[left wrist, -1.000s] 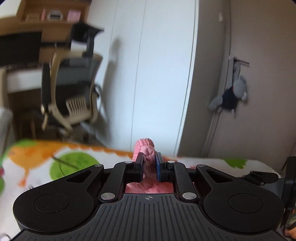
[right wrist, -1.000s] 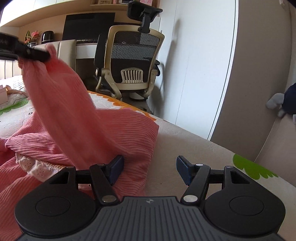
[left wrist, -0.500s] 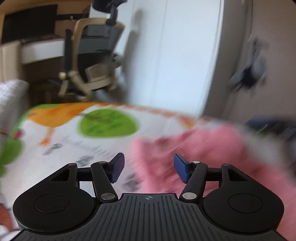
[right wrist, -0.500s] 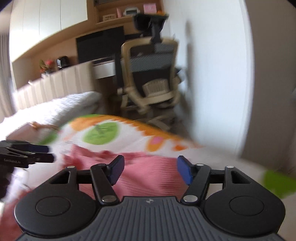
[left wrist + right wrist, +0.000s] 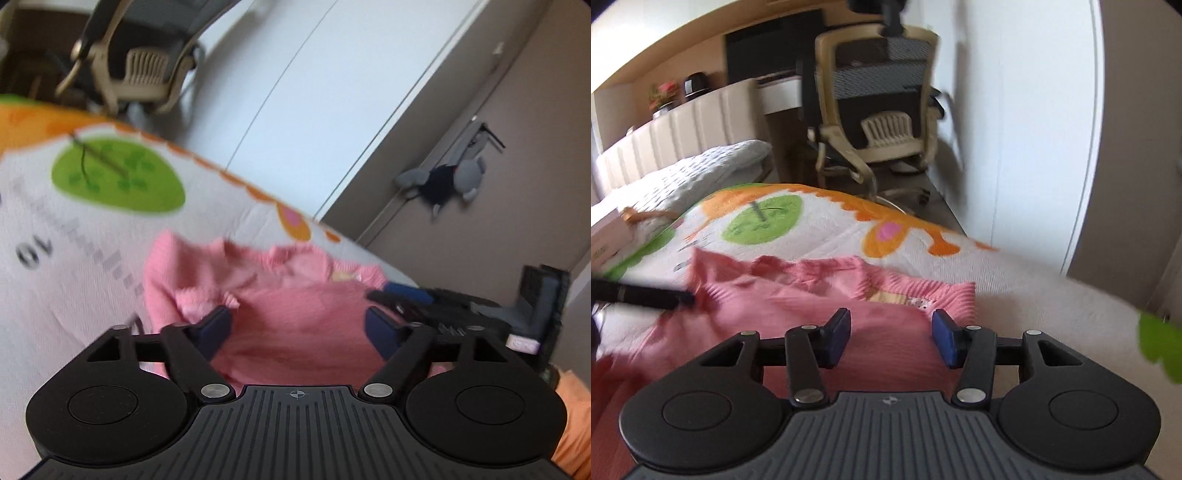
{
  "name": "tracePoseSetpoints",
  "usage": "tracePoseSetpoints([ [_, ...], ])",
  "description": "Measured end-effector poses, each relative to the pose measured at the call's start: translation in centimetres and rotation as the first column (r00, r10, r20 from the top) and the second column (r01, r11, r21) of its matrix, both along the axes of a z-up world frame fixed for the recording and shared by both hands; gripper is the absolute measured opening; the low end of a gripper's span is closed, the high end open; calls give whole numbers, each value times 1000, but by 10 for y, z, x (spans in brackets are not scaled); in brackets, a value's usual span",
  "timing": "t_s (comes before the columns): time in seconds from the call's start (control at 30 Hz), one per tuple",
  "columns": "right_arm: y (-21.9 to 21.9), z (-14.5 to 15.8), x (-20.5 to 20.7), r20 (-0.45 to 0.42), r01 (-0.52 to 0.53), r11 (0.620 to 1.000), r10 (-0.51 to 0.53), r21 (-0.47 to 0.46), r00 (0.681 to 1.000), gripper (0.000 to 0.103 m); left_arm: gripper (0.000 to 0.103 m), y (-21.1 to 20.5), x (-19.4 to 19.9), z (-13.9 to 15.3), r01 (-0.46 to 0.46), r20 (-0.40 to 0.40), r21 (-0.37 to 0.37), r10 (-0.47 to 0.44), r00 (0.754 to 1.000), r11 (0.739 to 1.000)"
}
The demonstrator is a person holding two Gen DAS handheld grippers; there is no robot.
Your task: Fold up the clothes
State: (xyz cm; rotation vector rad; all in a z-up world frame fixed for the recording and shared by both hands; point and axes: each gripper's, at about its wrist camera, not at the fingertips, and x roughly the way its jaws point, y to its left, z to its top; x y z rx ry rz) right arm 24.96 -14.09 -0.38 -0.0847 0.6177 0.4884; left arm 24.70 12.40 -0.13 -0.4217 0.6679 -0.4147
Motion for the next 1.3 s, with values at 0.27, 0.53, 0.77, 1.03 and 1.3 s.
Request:
tracePoseSetpoints([
  [0.27, 9, -10, -14, 0, -77, 988, 78, -134, 997, 53, 92, 30, 34, -19, -110, -123, -92, 98, 988, 990],
  [0.53, -10, -1, 25, -48, 9, 1000, -8, 22, 999, 54, 93, 58, 38, 9, -202, -172, -31, 194, 966, 979],
  [0.77, -19, -17, 67, -148, 119, 984, -99, 134, 984, 54, 88, 51, 53, -19, -233, -231, -77, 210, 950, 970],
  [1.03, -17, -13, 56, -116, 99, 989, -86, 110, 990, 8, 14, 20, 50, -12, -161, -159, 86, 173, 972, 983],
  [1.3, -64, 45, -46, 39, -6, 978, -2, 209, 999, 6, 10, 25, -31, 52, 2, 34, 6, -2, 999, 1000],
])
